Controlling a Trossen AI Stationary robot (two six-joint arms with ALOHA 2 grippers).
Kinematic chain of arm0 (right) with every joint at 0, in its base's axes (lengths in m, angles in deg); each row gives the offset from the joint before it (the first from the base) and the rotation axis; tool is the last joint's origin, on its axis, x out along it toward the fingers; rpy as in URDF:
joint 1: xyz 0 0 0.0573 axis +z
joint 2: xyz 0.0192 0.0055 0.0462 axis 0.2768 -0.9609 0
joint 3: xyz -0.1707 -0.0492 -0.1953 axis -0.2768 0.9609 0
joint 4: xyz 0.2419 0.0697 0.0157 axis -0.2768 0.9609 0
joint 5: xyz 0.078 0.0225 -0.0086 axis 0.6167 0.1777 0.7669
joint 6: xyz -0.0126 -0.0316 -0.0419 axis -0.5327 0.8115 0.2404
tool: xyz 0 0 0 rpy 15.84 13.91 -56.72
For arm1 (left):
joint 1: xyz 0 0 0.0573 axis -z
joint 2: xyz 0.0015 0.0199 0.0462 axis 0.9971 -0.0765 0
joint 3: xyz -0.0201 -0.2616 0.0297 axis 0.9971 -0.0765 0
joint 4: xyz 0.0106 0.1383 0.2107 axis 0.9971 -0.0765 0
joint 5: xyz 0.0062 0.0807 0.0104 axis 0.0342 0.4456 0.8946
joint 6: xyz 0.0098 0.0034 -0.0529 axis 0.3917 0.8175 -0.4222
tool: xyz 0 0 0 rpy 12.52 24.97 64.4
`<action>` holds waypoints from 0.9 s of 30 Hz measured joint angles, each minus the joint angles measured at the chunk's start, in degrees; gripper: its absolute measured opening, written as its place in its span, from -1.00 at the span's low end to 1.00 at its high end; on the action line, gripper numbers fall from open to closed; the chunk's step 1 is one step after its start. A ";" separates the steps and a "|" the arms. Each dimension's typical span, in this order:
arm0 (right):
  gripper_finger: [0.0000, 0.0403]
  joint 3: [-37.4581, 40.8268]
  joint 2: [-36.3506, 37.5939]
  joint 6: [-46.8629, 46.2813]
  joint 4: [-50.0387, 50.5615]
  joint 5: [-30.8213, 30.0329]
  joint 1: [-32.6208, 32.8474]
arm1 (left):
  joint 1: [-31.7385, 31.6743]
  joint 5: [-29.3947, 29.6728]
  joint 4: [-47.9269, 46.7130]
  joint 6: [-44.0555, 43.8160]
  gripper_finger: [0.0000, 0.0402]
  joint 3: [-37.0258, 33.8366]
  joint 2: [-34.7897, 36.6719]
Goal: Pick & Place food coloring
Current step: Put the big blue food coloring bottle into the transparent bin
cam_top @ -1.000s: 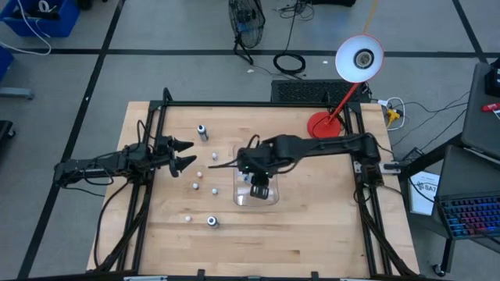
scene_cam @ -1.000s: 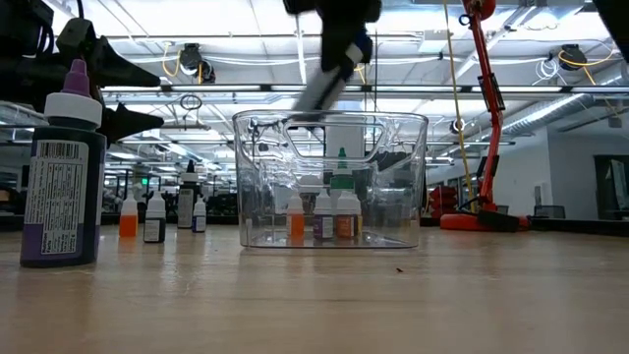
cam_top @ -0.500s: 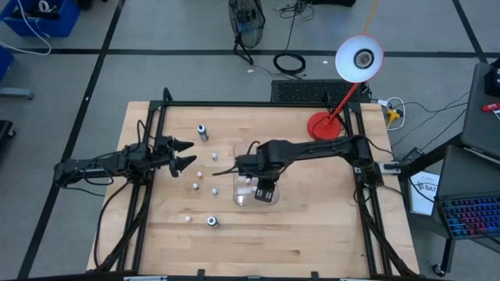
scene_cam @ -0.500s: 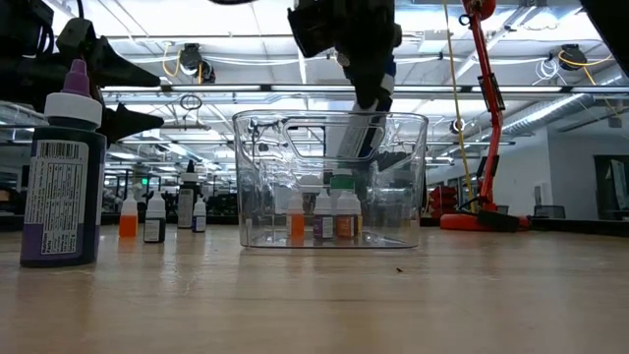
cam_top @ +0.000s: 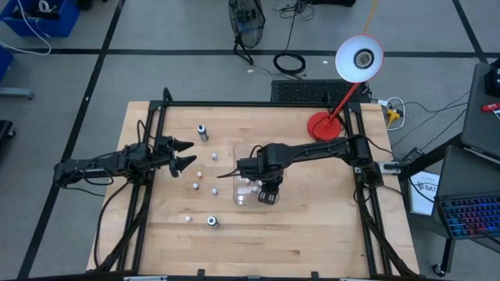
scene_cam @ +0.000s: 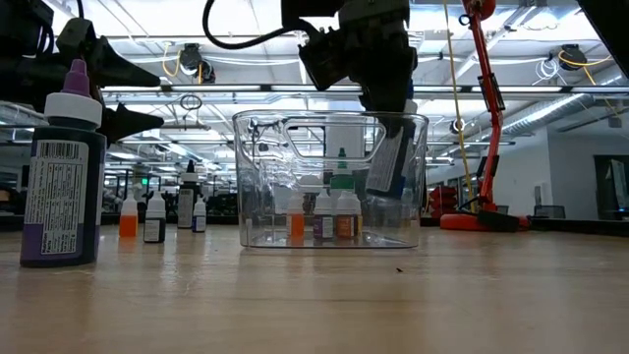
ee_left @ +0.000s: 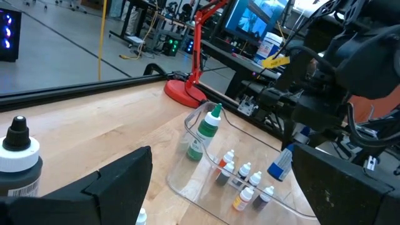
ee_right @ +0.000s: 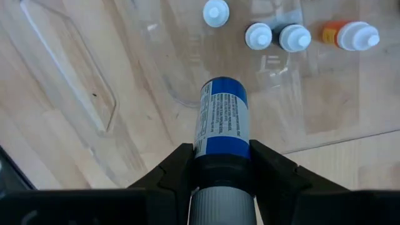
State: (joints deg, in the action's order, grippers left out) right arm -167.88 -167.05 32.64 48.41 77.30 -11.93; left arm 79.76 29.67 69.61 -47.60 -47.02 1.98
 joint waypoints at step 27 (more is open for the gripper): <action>-0.41 0.95 -1.59 -1.92 -3.04 5.97 0.48 | -0.01 0.00 0.02 0.00 0.89 -0.01 -0.01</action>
State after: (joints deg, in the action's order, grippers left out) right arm -166.93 -168.64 30.72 45.37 83.27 -11.45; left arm 79.75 29.67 69.63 -47.60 -47.03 1.97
